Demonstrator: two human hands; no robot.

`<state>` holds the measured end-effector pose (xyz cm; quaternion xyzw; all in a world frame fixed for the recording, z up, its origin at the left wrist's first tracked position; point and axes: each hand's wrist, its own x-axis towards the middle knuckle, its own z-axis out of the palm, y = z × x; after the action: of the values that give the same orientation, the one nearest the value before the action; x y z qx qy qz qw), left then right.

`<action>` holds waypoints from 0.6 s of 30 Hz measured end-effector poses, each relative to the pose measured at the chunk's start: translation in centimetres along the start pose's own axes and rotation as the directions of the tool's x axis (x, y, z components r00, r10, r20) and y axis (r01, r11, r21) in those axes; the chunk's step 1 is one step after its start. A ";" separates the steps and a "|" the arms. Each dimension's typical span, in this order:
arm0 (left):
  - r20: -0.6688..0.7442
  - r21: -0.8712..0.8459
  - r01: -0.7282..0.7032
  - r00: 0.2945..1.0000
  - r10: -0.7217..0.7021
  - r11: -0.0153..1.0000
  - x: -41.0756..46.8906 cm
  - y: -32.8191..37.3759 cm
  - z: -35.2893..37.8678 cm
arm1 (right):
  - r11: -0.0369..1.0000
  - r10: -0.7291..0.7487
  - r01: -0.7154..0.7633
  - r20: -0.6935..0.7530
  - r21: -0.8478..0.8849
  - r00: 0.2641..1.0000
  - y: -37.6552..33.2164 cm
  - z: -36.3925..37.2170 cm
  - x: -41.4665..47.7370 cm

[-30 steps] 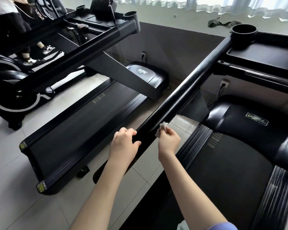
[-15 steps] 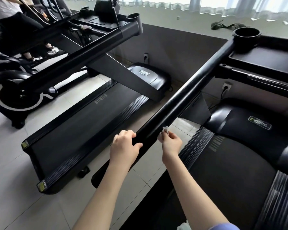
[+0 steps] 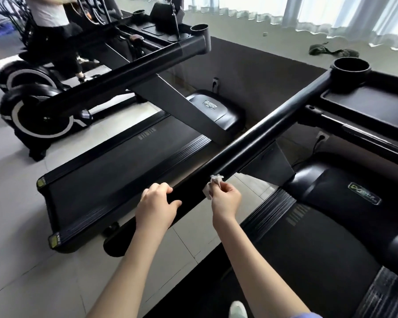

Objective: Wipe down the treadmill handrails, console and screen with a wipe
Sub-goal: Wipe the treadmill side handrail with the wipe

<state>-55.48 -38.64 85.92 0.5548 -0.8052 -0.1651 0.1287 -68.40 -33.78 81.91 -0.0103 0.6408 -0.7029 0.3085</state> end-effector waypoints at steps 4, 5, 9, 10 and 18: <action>-0.029 -0.002 0.032 0.999 -0.032 0.999 -0.5 0.6 0.4 | 0.999 -0.030 0.029 -0.034 -0.027 0.999 -1.2 -0.6 2.1; -0.036 -0.002 0.038 0.999 -0.038 0.999 -0.6 0.8 0.5 | 0.999 -0.011 0.009 -0.038 -0.034 0.999 -1.1 -0.7 2.5; -0.054 0.013 0.057 0.997 -0.056 0.998 -1.0 1.1 1.0 | 0.995 0.070 -0.066 0.051 -0.070 0.996 0.3 -1.2 1.4; -0.056 0.018 0.059 0.997 -0.058 0.998 -1.0 1.2 1.0 | 0.996 0.064 -0.059 0.073 -0.064 0.995 0.2 -1.2 1.0; 0.003 0.080 -0.013 1.000 0.013 0.997 0.3 2.6 0.6 | 0.999 0.046 -0.048 -0.090 -0.014 0.995 -0.8 -0.9 3.8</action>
<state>-58.01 -38.01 86.46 0.5540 -0.8149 -0.1324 0.1065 -72.19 -34.73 81.08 0.0338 0.6596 -0.6901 0.2958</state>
